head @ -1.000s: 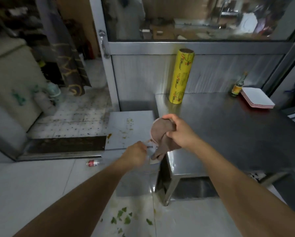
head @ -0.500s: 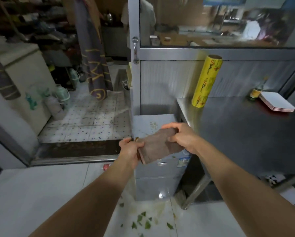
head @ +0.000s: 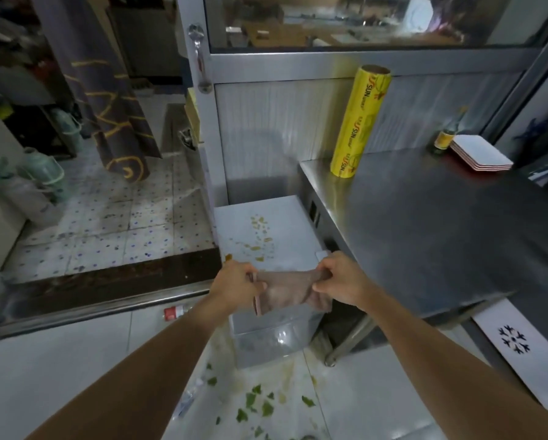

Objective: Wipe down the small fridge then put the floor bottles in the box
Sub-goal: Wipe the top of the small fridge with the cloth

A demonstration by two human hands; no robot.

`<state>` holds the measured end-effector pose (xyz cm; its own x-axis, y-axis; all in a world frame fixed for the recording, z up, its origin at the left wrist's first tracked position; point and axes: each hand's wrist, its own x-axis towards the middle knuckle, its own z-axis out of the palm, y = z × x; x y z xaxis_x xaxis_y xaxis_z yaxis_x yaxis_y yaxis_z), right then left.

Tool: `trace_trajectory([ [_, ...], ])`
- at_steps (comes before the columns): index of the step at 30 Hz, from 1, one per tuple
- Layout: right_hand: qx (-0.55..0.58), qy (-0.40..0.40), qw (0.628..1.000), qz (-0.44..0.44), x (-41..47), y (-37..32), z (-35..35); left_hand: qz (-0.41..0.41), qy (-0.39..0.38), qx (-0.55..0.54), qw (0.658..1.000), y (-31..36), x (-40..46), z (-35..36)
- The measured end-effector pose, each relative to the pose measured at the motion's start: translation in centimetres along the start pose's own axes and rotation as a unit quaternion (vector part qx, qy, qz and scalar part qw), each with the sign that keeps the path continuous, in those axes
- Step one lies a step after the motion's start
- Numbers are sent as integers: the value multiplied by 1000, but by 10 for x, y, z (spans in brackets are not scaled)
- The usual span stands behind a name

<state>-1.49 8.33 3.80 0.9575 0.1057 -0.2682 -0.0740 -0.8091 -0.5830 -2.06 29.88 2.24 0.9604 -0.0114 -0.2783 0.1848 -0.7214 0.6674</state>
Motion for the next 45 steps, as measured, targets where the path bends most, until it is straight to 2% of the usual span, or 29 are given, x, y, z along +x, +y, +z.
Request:
trace_trajectory([
  [3, 59, -9, 998, 24, 33, 27, -2, -27, -34, -54, 998, 9, 30, 14],
  [9, 53, 64, 996, 17, 109, 66, 3, -71, 7, -47, 996, 16, 90, 54],
  [14, -45, 93, 995, -7, 166, 81, 16, -88, 24, -54, 994, 16, 147, 85],
  [18, -144, 130, 979, -54, 209, 86, 26, -86, -25, -125, 988, 15, 186, 114],
  [22, -239, 128, 960, -66, 228, 96, 49, -42, -42, -37, 998, 0, 215, 125],
  [24, -194, 125, 972, -36, 227, 99, 65, -35, -44, 0, 998, -9, 229, 120],
  [27, -143, 118, 983, -5, 230, 101, 84, 6, -14, 69, 997, -25, 246, 104],
  [31, -189, 56, 980, 20, 251, 101, 114, 13, 59, 175, 983, -53, 267, 79],
  [35, -182, 83, 980, 6, 255, 90, 154, 35, 87, 257, 962, -87, 289, 58],
  [40, -176, 89, 976, -95, 247, 54, 183, 21, 41, 278, 959, -112, 306, 46],
  [45, -220, 48, 971, -73, 340, 40, 165, 66, 28, 266, 961, -136, 314, 35],
])
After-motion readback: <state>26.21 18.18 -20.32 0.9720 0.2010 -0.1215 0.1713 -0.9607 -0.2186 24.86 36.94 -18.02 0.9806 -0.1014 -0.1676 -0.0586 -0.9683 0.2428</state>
